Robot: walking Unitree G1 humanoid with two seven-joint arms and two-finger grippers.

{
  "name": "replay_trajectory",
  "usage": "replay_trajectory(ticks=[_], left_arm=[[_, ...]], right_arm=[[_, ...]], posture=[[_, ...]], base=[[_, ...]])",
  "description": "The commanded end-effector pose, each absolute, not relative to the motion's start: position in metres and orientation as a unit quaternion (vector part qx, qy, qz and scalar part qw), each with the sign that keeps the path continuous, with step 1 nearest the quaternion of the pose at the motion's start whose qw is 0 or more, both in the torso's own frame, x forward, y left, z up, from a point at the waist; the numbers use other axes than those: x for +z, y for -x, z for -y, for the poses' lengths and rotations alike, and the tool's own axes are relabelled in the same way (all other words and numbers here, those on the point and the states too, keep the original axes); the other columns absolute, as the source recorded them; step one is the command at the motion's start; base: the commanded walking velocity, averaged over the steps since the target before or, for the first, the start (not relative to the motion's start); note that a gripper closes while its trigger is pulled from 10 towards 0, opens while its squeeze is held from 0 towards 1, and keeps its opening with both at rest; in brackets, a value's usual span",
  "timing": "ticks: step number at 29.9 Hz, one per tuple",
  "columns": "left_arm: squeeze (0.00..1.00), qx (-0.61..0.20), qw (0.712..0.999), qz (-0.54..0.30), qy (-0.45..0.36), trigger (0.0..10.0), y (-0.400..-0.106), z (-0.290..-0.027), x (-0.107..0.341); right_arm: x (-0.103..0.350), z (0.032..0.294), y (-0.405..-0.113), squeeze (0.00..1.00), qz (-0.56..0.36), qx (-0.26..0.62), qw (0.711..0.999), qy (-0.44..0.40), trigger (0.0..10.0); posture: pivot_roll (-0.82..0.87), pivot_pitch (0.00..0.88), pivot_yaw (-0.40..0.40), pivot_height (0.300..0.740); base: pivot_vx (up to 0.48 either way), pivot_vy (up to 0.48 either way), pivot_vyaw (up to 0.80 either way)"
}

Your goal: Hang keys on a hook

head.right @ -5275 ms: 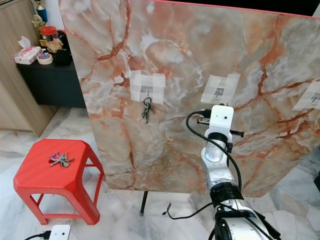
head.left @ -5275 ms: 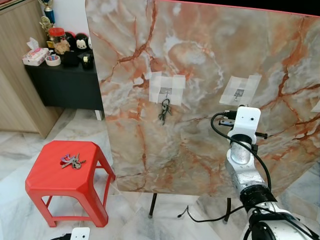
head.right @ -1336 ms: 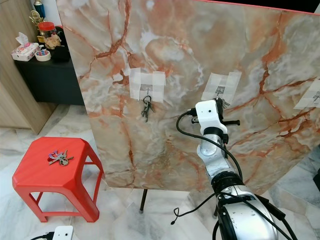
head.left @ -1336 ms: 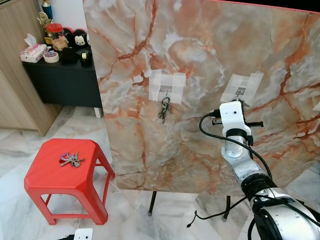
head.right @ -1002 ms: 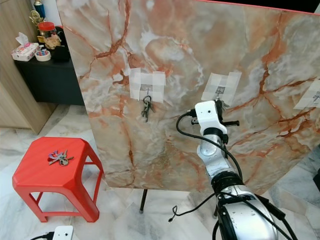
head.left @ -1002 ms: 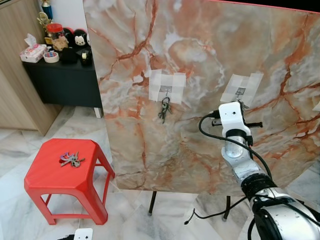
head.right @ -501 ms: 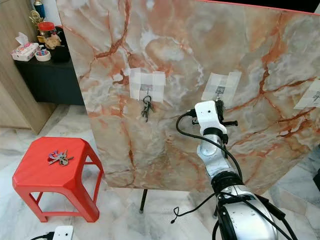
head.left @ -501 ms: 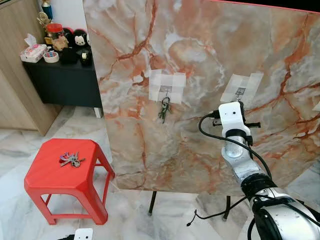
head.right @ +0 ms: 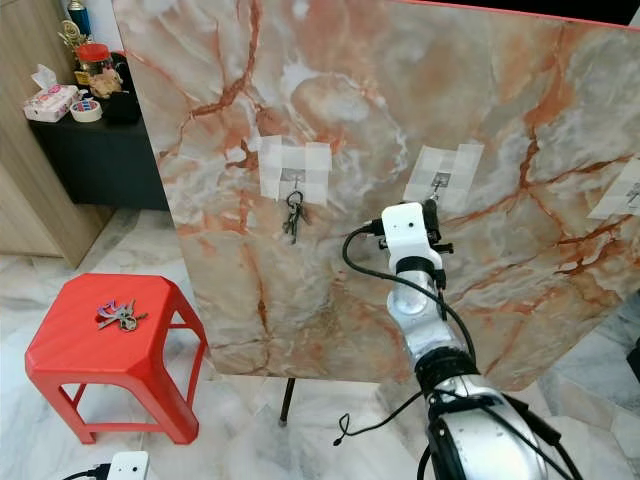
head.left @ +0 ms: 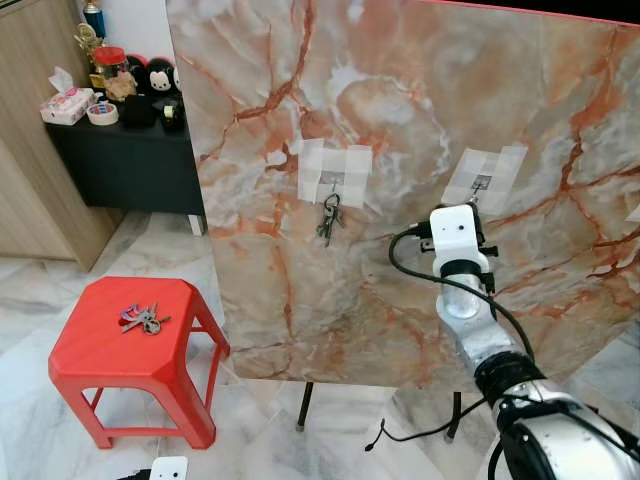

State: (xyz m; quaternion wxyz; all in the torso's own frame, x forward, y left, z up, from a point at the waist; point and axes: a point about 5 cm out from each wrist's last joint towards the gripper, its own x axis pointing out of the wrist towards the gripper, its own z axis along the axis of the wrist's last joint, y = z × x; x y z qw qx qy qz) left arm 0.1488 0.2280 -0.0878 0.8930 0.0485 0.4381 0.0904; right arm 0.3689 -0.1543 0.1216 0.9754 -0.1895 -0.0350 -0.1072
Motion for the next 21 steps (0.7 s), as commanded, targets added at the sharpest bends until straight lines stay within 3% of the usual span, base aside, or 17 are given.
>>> replay_trajectory(ticks=[1,8,13,21], left_arm=[[0.00,0.086,0.889,-0.447,-0.053,10.0,-0.145,-0.225,-0.090],[0.00,0.087,0.888,-0.447,-0.053,10.0,-0.144,-0.226,-0.090],[0.00,0.086,0.888,-0.449,-0.057,10.0,-0.144,-0.228,-0.090],[0.00,0.079,0.887,-0.451,-0.062,10.0,-0.147,-0.228,-0.090]], right_arm=[[0.109,0.160,-0.362,0.00,0.010,-0.114,0.981,0.158,10.0],[0.049,0.171,-0.324,0.00,-0.101,-0.116,0.983,0.098,10.0],[-0.010,0.182,-0.278,0.00,-0.229,-0.127,0.964,0.049,10.0],[-0.054,0.175,-0.231,0.00,-0.352,-0.099,0.930,0.031,10.0]], posture=[[0.07,0.045,-0.112,0.740],[0.06,0.040,-0.114,0.740],[0.05,0.032,-0.102,0.740],[0.04,0.008,-0.081,0.740]], base=[[0.000,0.000,0.00],[0.000,0.000,0.00],[0.000,0.000,0.00],[0.000,0.000,0.00]])
